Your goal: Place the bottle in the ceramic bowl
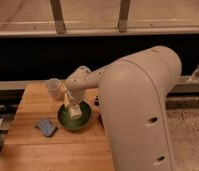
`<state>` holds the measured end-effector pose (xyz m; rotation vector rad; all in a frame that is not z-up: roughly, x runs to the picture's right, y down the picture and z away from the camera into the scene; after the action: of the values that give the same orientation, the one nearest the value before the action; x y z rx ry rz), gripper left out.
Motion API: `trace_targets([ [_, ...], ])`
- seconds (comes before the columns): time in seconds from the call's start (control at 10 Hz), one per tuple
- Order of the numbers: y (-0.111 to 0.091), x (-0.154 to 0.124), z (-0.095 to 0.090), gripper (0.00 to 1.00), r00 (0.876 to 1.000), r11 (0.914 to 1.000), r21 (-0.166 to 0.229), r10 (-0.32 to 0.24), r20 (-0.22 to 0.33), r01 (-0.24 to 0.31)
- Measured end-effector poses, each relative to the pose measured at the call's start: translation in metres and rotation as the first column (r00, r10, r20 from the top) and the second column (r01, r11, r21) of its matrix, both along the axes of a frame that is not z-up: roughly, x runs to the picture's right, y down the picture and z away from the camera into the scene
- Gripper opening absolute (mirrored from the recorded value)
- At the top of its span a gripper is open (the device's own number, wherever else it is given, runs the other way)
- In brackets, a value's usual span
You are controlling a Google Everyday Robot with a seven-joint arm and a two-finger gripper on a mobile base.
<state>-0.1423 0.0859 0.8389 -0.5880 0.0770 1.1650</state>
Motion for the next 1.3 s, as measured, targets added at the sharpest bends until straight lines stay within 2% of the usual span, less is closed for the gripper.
trace_targets([
  [0.3, 0.012, 0.006, 0.014, 0.01, 1.000, 0.9987, -0.051, 0.005, -0.004, -0.006],
  [0.4, 0.014, 0.006, 0.016, 0.05, 1.000, 0.9979, -0.064, 0.001, -0.003, -0.002],
  [0.5, 0.017, 0.006, 0.016, 0.14, 1.000, 0.9972, -0.074, -0.006, -0.003, 0.005],
  [1.1, 0.022, -0.002, -0.001, 0.76, 0.999, 0.9971, -0.068, -0.034, 0.006, 0.034],
  [1.3, 0.021, -0.003, -0.003, 0.80, 0.999, 0.9973, -0.061, -0.039, 0.012, 0.040],
])
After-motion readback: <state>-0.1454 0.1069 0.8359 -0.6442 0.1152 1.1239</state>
